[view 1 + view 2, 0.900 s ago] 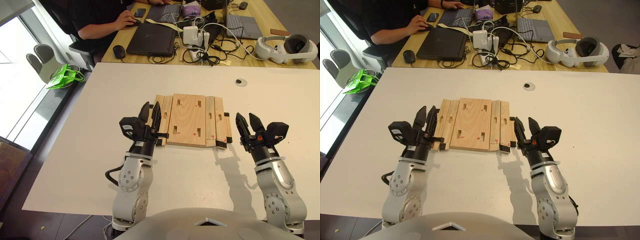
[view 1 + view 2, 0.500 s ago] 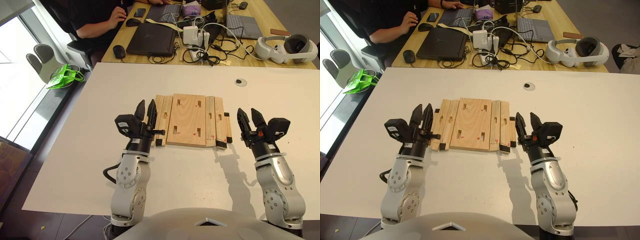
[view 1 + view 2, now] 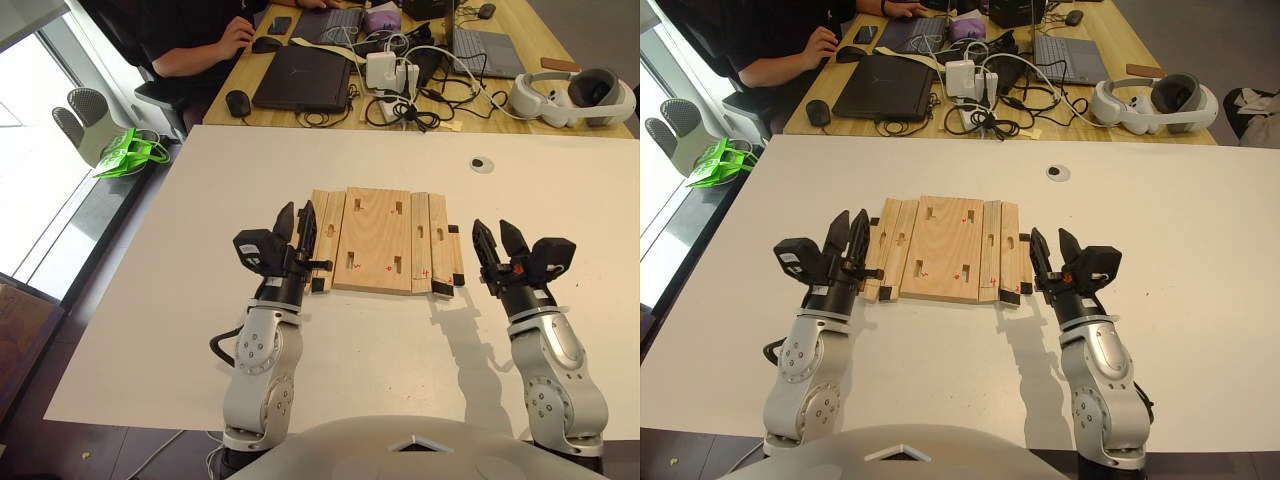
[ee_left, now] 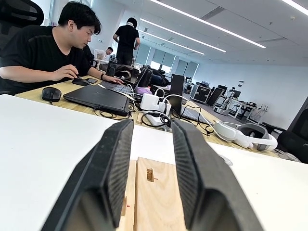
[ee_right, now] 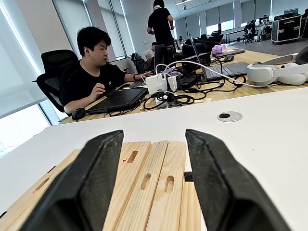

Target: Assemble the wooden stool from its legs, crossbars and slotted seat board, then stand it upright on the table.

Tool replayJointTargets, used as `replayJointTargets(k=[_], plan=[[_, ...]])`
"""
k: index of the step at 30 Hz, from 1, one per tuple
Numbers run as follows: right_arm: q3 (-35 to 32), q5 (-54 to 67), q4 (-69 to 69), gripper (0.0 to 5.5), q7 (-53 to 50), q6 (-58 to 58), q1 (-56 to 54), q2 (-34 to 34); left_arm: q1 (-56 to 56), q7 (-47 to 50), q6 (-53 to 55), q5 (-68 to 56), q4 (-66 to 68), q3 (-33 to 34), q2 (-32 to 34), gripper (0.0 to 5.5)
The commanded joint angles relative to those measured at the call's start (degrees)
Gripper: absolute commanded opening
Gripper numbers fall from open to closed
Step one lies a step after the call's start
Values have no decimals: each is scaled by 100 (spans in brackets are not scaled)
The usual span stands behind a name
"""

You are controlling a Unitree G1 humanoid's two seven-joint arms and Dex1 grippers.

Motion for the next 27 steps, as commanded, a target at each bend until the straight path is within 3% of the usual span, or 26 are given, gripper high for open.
replayJointTargets(k=[1,21,27], plan=[[-2,59,-137,241,-12,88,39,-1,26,22,44,34,-90,-59,-39,143],[-55,86,-79,241,42,151,-54,-54,20,104,-52,165,-114,-126,-81,143],[-273,304,-456,241,-256,602,-319,-114,-262,224,1311,-287,-651,167,154,143]])
